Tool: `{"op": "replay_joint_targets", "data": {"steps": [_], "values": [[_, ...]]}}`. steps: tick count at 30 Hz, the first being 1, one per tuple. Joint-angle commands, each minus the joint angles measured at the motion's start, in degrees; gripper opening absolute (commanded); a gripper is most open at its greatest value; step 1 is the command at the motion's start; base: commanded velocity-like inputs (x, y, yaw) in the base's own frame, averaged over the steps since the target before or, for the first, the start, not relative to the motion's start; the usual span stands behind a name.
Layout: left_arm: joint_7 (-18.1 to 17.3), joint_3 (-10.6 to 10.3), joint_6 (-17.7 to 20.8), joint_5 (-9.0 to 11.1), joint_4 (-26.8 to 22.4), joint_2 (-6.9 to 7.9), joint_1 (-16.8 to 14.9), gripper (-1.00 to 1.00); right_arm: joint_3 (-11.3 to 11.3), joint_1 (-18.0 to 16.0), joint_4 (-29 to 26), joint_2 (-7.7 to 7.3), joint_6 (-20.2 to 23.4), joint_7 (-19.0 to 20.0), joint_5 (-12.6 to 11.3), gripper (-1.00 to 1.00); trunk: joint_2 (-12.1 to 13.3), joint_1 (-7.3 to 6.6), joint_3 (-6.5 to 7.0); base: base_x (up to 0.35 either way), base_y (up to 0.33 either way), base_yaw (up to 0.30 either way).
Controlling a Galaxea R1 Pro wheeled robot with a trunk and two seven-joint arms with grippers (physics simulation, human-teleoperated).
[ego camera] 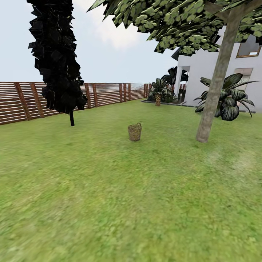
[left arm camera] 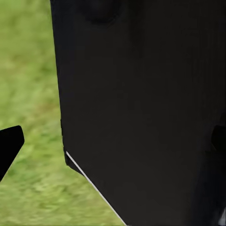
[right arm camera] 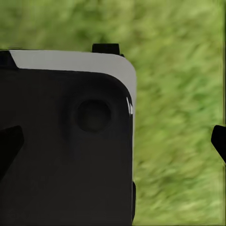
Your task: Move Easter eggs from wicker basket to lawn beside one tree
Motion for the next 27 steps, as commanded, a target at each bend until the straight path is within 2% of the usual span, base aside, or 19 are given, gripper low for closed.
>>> {"op": "replay_joint_targets", "data": {"steps": [1,2,3,4,6,7,9,11,13,16,18,20,22,24,27], "values": [[0.05,0.07,0.31,0.39,-0.45,-0.34,-0.22,1.00,-0.02,-0.42,-0.17,0.12,0.21,-0.11,0.20,1.00,-0.03,0.00,-0.05,0.000,0.000,0.000],[0.27,0.16,0.63,0.72,-0.77,-0.66,-0.55,1.00,-0.01,-0.75,-0.50,0.14,0.53,-0.19,0.02,1.00,-0.03,0.00,-0.05,0.000,0.000,0.000],[0.35,0.56,39.84,11.04,-43.17,-1.04,-1.30,1.00,-0.03,-3.60,-22.29,0.06,19.81,-0.22,-0.18,1.00,-0.03,0.00,-0.05,0.000,0.000,0.000],[0.42,1.52,45.30,11.57,-49.59,-0.75,-1.87,1.00,-0.07,-3.63,-30.06,-0.01,27.50,-0.21,-0.31,1.00,-0.03,0.00,-0.05,0.000,0.000,0.000],[0.52,3.08,51.10,12.03,-58.03,-0.30,-2.78,1.00,-0.14,-3.69,-45.96,-0.10,40.28,-0.24,-0.44,1.00,-0.03,0.00,-0.05,0.000,0.000,0.000],[0.84,3.82,53.49,12.22,-61.49,0.37,-4.87,1.00,-0.19,-3.72,-58.97,-0.09,48.77,-0.13,-0.49,1.00,-0.03,0.00,-0.05,0.000,0.000,0.000],[1.27,4.13,54.29,12.34,-62.40,0.85,-7.25,1.00,-0.22,-3.72,-64.47,-0.04,53.15,-0.09,-0.43,1.00,-0.03,0.00,-0.05,0.000,0.000,0.000],[1.47,4.59,54.87,12.48,-61.93,1.23,-10.23,1.00,-0.23,-3.73,-67.09,-0.03,56.09,-0.15,-0.21,1.00,-0.03,0.00,-0.05,0.000,0.000,0.000],[1.54,5.19,55.10,12.51,-60.86,1.42,-11.82,1.00,-0.21,-3.74,-67.19,-0.06,57.22,-0.20,-0.01,1.00,-0.03,0.00,-0.05,0.000,0.000,0.000],[1.75,5.66,55.13,12.41,-60.26,1.80,-12.56,1.00,-0.24,-3.74,-66.18,-0.07,57.46,-0.26,0.11,1.00,-0.03,0.00,-0.05,0.000,0.000,0.000],[1.71,6.66,55.20,12.41,-60.59,3.37,-12.78,1.00,-0.26,-3.74,-65.48,-0.08,57.18,-0.27,0.15,1.00,-0.03,0.00,-0.05,0.000,0.000,0.000],[1.33,7.98,55.27,12.68,-60.52,6.34,-12.86,1.00,-0.22,-3.71,-65.05,-0.08,56.96,-0.31,0.25,1.00,-0.03,0.00,-0.05,0.044,0.013,0.000],[1.01,8.58,55.20,13.13,-60.37,8.14,-12.92,1.00,-0.20,-3.71,-64.86,-0.13,56.81,-0.34,0.29,1.00,-0.03,0.00,-0.05,0.199,0.043,0.000],[0.05,8.81,55.16,13.60,-60.05,8.87,-12.94,1.00,-0.17,-3.73,-64.79,-0.15,56.66,-0.35,0.32,1.00,-0.03,0.00,-0.05,0.283,0.019,0.000],[-1.62,8.88,55.04,13.70,-58.93,9.17,-12.98,1.00,-0.16,-3.76,-64.67,-0.35,56.48,-0.36,0.53,1.00,-0.03,0.00,-0.05,0.323,0.006,0.000]]}}
